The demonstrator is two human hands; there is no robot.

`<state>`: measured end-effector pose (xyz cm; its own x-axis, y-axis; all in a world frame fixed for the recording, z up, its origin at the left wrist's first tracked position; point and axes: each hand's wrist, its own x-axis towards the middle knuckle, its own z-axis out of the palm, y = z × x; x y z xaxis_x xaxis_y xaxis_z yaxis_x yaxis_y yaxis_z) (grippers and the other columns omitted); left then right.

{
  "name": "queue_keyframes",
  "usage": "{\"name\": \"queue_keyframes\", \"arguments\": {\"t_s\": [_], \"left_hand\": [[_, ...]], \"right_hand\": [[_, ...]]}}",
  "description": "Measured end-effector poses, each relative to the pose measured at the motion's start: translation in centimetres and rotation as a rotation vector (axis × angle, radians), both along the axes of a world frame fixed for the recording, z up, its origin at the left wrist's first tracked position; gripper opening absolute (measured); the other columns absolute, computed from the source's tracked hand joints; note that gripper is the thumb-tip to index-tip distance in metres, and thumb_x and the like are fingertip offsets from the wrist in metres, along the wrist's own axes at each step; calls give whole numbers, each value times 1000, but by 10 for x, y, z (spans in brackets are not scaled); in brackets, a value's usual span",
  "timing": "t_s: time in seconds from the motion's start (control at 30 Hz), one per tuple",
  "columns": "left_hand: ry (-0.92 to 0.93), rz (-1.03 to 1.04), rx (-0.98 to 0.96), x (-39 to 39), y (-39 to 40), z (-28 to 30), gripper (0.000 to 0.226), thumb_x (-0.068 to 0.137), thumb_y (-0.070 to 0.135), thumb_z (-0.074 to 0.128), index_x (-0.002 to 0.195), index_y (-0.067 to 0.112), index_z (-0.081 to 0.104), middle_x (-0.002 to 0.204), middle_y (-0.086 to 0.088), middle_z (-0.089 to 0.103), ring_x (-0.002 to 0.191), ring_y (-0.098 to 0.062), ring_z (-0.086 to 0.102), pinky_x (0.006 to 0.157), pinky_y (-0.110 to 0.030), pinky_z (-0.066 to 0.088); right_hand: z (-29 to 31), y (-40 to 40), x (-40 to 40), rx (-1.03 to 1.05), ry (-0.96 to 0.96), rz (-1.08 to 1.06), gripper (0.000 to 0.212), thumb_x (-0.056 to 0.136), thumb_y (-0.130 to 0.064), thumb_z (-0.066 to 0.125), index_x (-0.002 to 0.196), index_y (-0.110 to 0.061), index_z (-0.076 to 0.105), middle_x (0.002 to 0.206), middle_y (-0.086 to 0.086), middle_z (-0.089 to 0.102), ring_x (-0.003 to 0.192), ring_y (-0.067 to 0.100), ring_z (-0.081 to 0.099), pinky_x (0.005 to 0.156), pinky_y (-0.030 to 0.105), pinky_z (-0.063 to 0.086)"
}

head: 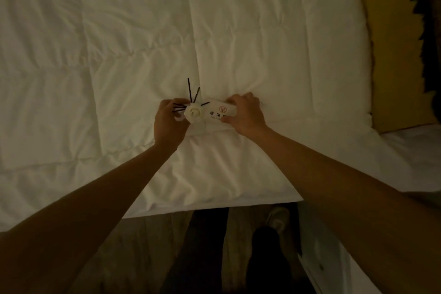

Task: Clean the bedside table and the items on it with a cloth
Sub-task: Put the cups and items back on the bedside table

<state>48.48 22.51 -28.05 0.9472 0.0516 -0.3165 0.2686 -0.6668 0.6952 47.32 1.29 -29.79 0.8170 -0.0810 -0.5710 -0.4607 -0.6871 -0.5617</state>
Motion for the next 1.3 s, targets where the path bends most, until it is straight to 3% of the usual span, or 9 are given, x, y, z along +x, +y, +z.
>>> {"name": "queue_keyframes", "arguments": {"t_s": [0.1, 0.23, 0.37, 0.57, 0.8, 0.93, 1.07, 1.2, 1.3], "left_hand": [[-43, -76, 2, 6, -8, 10, 30, 77, 20, 85, 96, 34, 66, 110, 0, 65, 85, 17, 58, 71, 0, 45], [-30, -178, -59, 10, -32, 33, 27, 78, 21, 84, 101, 19, 70, 101, 10, 66, 87, 17, 60, 74, -1, 45], [-35, -329, -192, 3, -87, 63, 33, 82, 12, 79, 93, 41, 66, 87, 22, 71, 85, 10, 66, 73, -7, 50], [-2, -567, -277, -39, -189, 85, 31, 82, -7, 73, 103, 15, 64, 95, 10, 67, 86, 11, 67, 69, -4, 51], [21, -866, -335, -147, -315, 106, 34, 82, -13, 70, 103, 11, 60, 105, -11, 64, 88, 11, 65, 74, -9, 54], [-34, -1049, -353, -220, -377, 107, 45, 79, -18, 68, 103, 18, 57, 110, -21, 64, 104, -26, 66, 88, -39, 54], [22, -1255, -353, -293, -431, 94, 30, 77, -7, 66, 105, 3, 64, 109, -19, 64, 108, -31, 61, 96, -40, 49], [320, -1301, -437, -358, -475, 75, 9, 89, 1, 60, 97, 4, 61, 92, -13, 63, 90, -27, 59, 85, -26, 52], [414, -1399, -415, -414, -507, 56, 22, 83, 13, 62, 105, 12, 61, 108, -24, 62, 102, -38, 62, 94, -45, 52]], "right_hand": [[5, -7, -10, 108, 10, -37, 47, 84, -31, 78, 126, -20, 62, 120, 8, 50, 107, 24, 58, 84, 27, 42], [25, -32, -34, 167, -46, -224, 35, 88, -32, 73, 119, -21, 60, 118, 2, 66, 103, 22, 64, 83, 35, 52], [55, -85, -73, 173, -87, -492, 33, 89, -30, 74, 116, -21, 58, 119, 2, 69, 104, 25, 66, 86, 42, 56], [88, -169, -172, 77, -147, -659, 30, 92, -31, 70, 117, -22, 54, 125, 1, 67, 103, 22, 67, 77, 31, 54], [109, -239, -328, -35, -165, -857, 37, 97, -32, 63, 132, -23, 56, 132, 3, 65, 113, 24, 65, 88, 43, 58], [111, -268, -417, -161, -90, -941, 39, 98, -35, 60, 136, -28, 54, 133, 2, 65, 115, 27, 65, 89, 38, 55], [107, -290, -506, -191, -33, -1065, 34, 96, -35, 61, 130, -35, 54, 126, -1, 69, 107, 25, 68, 78, 29, 52], [99, -296, -580, -203, 10, -1172, 33, 95, -33, 62, 127, -33, 55, 121, -1, 70, 103, 26, 69, 75, 30, 50], [88, -300, -641, -232, 36, -1226, 33, 95, -32, 62, 128, -30, 55, 120, 2, 70, 100, 28, 70, 74, 31, 52]]}}
